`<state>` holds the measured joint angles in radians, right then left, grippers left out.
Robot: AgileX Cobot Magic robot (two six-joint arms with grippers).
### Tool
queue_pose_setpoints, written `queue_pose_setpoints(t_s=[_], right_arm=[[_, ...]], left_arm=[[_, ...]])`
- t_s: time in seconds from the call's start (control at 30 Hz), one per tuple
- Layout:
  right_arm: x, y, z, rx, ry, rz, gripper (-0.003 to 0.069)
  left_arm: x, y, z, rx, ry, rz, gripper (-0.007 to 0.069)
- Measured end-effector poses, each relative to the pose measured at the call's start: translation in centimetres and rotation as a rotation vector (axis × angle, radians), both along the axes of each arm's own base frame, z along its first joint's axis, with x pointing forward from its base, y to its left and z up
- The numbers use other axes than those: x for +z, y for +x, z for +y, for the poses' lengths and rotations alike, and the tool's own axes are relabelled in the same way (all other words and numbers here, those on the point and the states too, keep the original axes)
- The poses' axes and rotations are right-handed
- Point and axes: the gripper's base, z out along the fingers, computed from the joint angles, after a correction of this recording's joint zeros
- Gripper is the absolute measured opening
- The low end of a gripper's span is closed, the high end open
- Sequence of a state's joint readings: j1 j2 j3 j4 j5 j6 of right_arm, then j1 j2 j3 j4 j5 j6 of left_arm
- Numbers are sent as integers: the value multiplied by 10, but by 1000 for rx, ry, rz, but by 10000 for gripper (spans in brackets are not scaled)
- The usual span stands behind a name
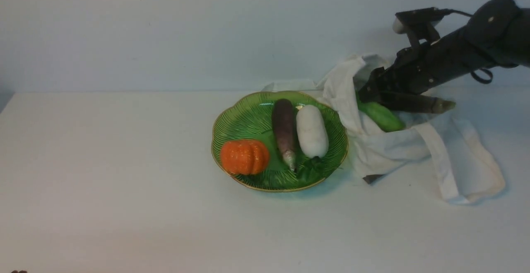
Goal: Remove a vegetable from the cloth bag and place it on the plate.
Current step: Use the right arm to grab a chayote from the bag
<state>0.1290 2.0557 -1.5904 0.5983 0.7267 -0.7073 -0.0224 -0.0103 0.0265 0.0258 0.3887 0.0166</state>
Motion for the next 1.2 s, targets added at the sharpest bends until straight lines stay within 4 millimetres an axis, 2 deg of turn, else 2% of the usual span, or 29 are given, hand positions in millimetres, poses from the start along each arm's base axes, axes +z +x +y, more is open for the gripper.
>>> queue_pose_setpoints(t_s=[0.17, 0.37, 0.9, 1.2], right_arm=[[-22, 16, 0, -19, -37, -24, 436], [-48, 22, -2, -33, -62, -3, 437], [-61, 28, -4, -37, -119, -29, 437], [-65, 30, -5, -25, -147, -31, 393]], left_arm=[[0, 0, 0, 0, 0, 0, -5], [0, 0, 0, 0, 0, 0, -5], [0, 0, 0, 0, 0, 0, -5], [0, 0, 0, 0, 0, 0, -5]])
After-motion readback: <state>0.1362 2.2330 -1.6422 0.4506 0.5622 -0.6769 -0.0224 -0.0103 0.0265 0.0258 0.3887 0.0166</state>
